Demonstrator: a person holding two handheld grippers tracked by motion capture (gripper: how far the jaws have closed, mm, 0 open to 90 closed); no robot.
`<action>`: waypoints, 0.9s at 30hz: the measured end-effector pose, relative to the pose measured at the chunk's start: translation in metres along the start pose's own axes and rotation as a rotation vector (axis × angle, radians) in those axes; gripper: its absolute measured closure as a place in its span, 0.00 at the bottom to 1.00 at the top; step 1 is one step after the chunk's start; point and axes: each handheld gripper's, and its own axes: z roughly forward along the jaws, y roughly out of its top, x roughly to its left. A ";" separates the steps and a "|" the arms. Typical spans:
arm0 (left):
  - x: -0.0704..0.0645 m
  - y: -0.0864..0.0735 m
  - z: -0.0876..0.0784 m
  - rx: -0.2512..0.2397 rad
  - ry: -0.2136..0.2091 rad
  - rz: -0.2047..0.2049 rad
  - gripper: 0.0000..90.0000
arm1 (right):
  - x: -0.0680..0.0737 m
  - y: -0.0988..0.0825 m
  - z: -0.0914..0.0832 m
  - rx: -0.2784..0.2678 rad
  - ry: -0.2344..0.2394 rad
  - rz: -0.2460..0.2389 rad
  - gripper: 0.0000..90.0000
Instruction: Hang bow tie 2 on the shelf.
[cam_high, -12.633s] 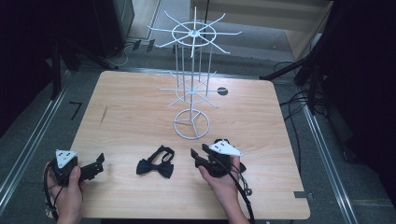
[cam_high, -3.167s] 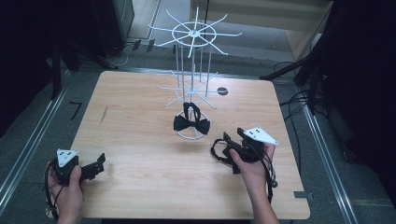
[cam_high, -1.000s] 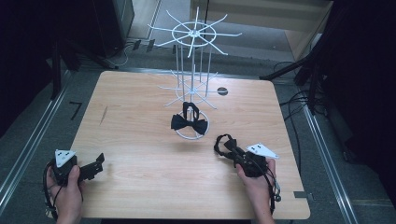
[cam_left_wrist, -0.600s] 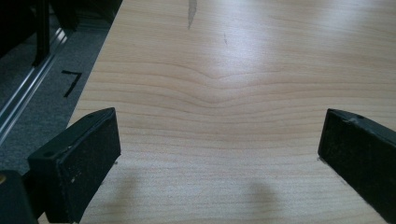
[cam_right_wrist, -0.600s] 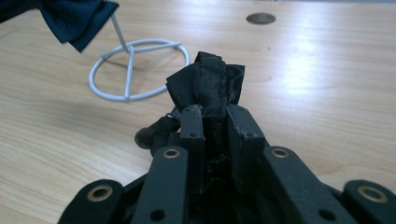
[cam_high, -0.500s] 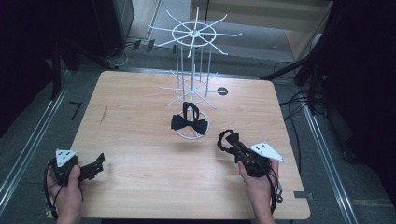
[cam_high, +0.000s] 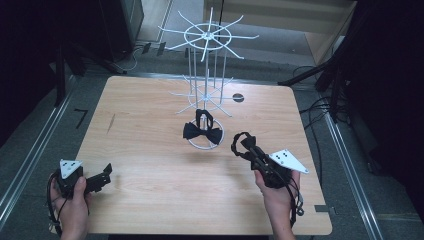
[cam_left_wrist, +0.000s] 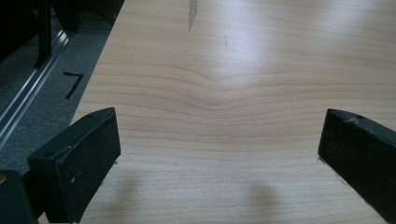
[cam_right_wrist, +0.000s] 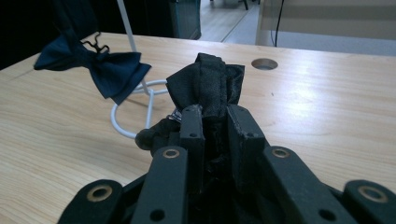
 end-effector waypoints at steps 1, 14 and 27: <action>0.000 0.000 0.000 0.001 -0.001 0.001 0.00 | 0.002 0.001 0.000 -0.003 0.002 0.001 0.88; -0.001 0.000 0.000 0.001 -0.003 0.007 0.00 | 0.011 0.016 -0.008 -0.052 0.035 -0.007 0.88; -0.001 0.000 0.001 0.003 -0.004 0.006 0.00 | 0.022 0.033 -0.018 -0.098 0.064 -0.014 0.88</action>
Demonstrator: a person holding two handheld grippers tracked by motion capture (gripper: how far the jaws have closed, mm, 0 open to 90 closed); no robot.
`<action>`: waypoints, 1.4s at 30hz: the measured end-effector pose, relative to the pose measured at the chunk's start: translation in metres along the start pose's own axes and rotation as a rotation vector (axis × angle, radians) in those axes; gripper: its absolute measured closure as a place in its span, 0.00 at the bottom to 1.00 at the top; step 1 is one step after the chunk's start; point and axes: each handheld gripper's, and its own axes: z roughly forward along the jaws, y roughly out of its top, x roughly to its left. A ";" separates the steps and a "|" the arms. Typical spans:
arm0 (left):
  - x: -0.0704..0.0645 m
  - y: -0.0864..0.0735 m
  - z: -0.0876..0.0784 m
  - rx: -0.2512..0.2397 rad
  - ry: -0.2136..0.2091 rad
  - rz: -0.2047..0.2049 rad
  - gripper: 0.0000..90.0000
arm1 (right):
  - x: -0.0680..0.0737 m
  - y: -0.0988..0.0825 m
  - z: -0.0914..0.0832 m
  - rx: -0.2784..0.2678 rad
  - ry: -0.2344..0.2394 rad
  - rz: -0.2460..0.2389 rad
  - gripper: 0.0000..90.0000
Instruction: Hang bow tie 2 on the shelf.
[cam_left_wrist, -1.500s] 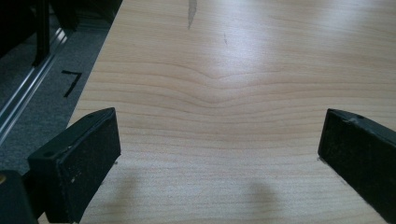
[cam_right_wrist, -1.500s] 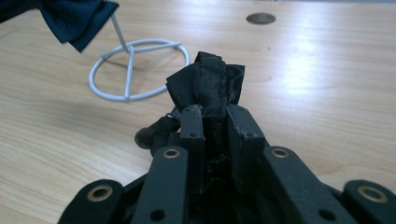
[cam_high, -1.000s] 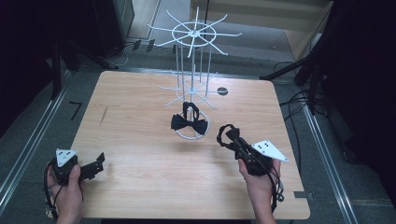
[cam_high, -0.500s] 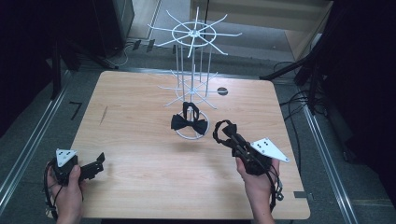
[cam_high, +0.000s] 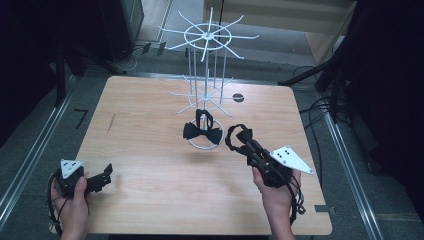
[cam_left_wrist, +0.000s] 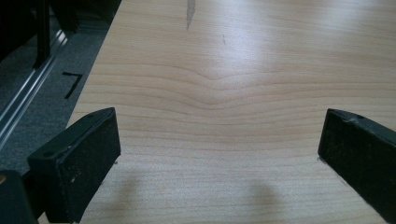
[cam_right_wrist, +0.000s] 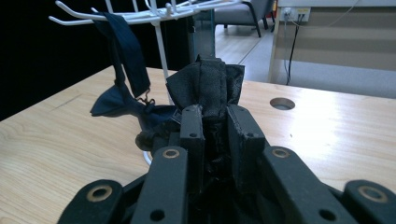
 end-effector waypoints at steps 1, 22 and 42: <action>0.000 0.000 0.000 0.001 0.001 0.001 0.00 | 0.001 0.001 0.000 -0.003 -0.001 -0.006 0.88; 0.000 0.000 0.000 0.003 -0.002 0.003 0.00 | 0.014 0.016 -0.006 -0.031 0.035 -0.030 0.87; 0.000 0.000 0.000 0.002 -0.003 0.000 0.00 | 0.026 0.032 -0.005 -0.065 0.064 -0.037 0.88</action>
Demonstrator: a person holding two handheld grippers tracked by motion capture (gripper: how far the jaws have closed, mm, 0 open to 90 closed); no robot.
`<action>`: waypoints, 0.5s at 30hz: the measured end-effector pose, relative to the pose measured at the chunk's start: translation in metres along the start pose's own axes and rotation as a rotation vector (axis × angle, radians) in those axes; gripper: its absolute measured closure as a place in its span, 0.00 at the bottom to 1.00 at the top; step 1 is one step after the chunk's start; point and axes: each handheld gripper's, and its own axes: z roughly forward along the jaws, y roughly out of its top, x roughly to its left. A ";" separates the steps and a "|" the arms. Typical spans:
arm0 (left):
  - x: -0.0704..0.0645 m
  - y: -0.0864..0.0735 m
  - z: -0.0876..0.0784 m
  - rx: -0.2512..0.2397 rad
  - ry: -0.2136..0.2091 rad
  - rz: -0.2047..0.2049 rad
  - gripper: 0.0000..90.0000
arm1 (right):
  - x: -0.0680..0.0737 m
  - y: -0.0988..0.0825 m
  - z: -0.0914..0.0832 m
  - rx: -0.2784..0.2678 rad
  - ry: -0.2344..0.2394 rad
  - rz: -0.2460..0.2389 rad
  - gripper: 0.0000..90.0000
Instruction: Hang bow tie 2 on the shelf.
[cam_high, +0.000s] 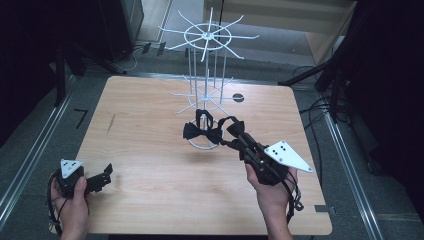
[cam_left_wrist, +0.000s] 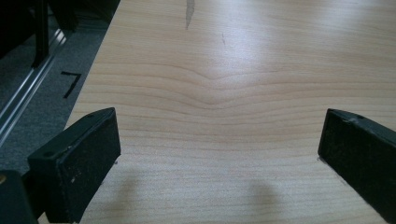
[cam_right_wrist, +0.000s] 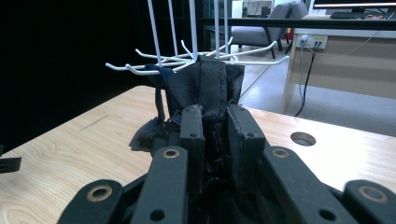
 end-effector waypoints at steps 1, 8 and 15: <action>0.000 0.000 0.000 0.001 0.000 0.001 0.00 | 0.000 0.001 0.001 -0.003 -0.004 -0.006 0.88; 0.000 0.000 0.000 0.000 0.000 0.000 0.00 | -0.001 0.007 0.004 -0.012 -0.005 -0.007 0.88; 0.000 0.000 0.000 0.002 -0.001 0.000 0.00 | -0.005 0.011 0.009 -0.017 -0.016 -0.009 0.87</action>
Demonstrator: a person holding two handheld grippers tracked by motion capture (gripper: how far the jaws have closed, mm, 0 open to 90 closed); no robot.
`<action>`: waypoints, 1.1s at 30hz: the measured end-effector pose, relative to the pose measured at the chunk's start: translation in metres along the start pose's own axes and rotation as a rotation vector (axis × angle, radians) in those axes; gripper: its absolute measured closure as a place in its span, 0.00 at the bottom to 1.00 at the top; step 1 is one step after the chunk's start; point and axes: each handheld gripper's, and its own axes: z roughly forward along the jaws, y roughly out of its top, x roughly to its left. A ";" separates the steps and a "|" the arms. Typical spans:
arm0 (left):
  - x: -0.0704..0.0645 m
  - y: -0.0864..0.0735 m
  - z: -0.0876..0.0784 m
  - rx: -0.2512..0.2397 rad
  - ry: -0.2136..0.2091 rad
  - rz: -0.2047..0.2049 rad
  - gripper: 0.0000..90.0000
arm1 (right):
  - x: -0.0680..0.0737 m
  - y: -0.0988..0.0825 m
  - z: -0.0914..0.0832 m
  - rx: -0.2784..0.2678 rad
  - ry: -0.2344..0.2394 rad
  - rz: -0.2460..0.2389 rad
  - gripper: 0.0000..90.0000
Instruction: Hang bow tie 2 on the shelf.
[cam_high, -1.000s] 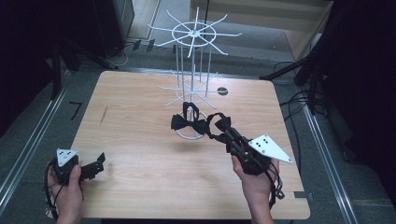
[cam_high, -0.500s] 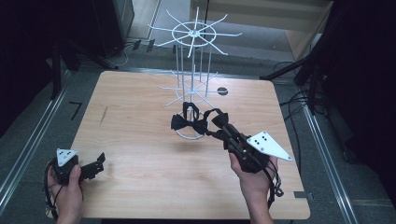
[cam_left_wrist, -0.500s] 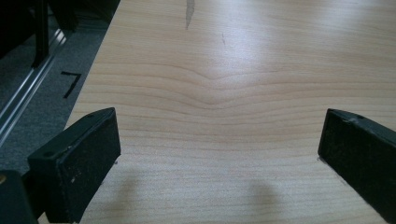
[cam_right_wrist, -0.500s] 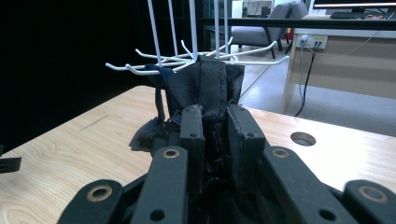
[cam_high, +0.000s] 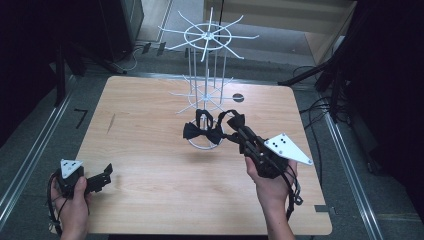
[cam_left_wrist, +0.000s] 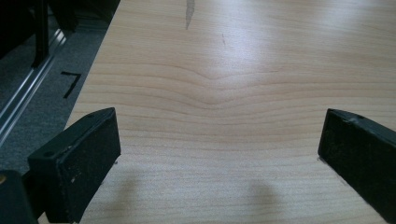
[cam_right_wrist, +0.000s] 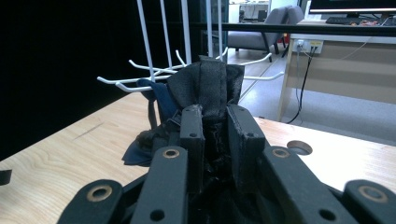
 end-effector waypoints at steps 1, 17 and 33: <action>0.000 0.000 0.000 0.000 0.000 -0.001 0.00 | 0.000 0.000 0.000 0.001 -0.001 0.004 0.88; 0.000 0.000 0.000 0.000 0.001 0.001 0.00 | -0.009 0.004 0.010 -0.006 -0.003 0.032 0.87; 0.000 0.000 0.000 0.001 0.000 0.002 0.00 | -0.032 -0.011 0.024 0.035 -0.021 0.127 0.87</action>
